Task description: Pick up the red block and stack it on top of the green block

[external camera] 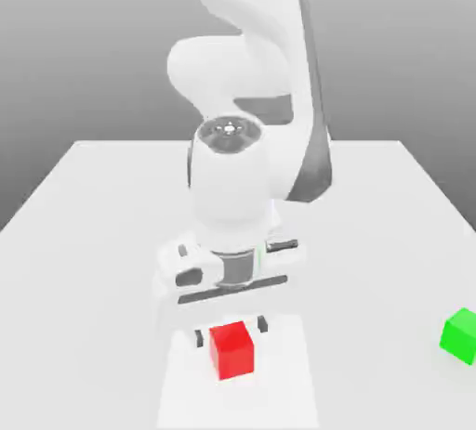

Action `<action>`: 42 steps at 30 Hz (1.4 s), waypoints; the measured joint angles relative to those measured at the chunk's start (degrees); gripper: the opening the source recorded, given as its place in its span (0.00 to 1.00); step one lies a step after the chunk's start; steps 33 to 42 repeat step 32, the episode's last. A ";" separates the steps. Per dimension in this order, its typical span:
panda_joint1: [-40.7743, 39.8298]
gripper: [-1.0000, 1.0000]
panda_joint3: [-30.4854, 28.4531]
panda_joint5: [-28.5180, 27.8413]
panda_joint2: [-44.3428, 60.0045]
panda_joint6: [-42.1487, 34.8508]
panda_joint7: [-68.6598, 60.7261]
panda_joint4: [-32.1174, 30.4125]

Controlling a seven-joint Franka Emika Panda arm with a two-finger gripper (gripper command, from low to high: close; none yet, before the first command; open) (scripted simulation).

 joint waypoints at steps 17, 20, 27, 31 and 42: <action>9.97 0.00 4.63 -3.83 -10.70 -14.17 4.54 3.25; 16.57 0.00 8.94 -4.89 -9.18 -17.20 6.84 7.70; 27.11 0.00 15.58 -9.32 -2.01 -17.84 12.57 15.32; 28.47 1.00 14.37 -11.45 1.93 -14.45 14.17 15.77; 28.47 1.00 14.37 -11.45 1.93 -14.45 14.17 15.77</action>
